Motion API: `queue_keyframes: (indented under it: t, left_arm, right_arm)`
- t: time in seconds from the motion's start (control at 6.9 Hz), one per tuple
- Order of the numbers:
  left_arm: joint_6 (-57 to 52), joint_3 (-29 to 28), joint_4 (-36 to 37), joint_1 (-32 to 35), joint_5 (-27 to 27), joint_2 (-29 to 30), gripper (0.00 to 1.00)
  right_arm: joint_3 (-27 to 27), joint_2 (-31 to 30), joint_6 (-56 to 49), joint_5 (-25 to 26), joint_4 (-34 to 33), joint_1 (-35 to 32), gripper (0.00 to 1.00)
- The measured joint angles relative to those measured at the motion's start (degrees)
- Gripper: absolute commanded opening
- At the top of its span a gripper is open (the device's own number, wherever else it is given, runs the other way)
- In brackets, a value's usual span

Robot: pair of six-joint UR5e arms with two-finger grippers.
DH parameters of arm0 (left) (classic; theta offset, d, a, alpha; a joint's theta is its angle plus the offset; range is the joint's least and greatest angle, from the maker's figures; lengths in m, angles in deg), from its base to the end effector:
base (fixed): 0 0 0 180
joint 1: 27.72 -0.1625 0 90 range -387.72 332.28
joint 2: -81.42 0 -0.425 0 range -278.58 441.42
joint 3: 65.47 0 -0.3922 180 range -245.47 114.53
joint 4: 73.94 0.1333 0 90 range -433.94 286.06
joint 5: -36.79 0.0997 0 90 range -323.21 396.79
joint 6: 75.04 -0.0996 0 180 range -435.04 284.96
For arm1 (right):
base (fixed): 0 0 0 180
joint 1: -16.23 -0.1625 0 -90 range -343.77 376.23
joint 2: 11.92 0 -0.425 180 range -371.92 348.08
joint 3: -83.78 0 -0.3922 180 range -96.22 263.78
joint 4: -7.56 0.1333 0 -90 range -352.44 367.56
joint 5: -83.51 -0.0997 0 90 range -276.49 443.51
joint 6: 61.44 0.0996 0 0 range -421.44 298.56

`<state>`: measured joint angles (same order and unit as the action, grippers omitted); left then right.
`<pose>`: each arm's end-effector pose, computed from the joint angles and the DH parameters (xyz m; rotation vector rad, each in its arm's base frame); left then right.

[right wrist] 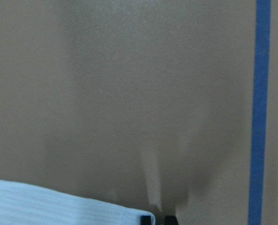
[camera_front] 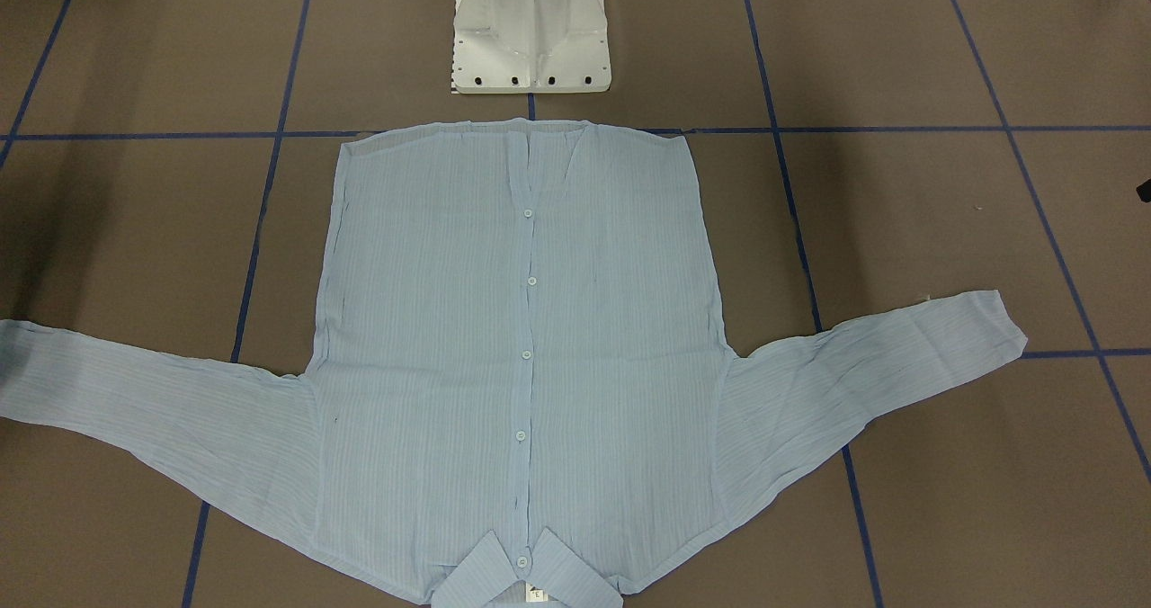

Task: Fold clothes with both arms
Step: 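Reach the right gripper to the nearest sleeve cuff and grasp it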

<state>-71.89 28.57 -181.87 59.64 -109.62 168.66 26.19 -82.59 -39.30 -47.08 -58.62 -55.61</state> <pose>-0.0280 -0.4857 0.5975 0.2580 0.9892 0.1569 -0.1327 -0.6245 0.7080 -0.0748 -0.7248 0.0000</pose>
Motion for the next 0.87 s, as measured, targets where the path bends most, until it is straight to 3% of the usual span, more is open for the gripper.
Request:
queue_keyframes:
  t: [0.44,0.87]
  left_arm:
    - [0.0,-0.1,0.0,0.0,0.9,-0.1,1.00]
    - [0.2,0.4,0.0,0.0,1.1,0.2,1.00]
  right_arm:
    - [-3.5,0.5,4.8,-3.2,0.0,-0.1,0.00]
    - [-15.8,-0.7,18.9,-10.4,-0.1,2.0,0.00]
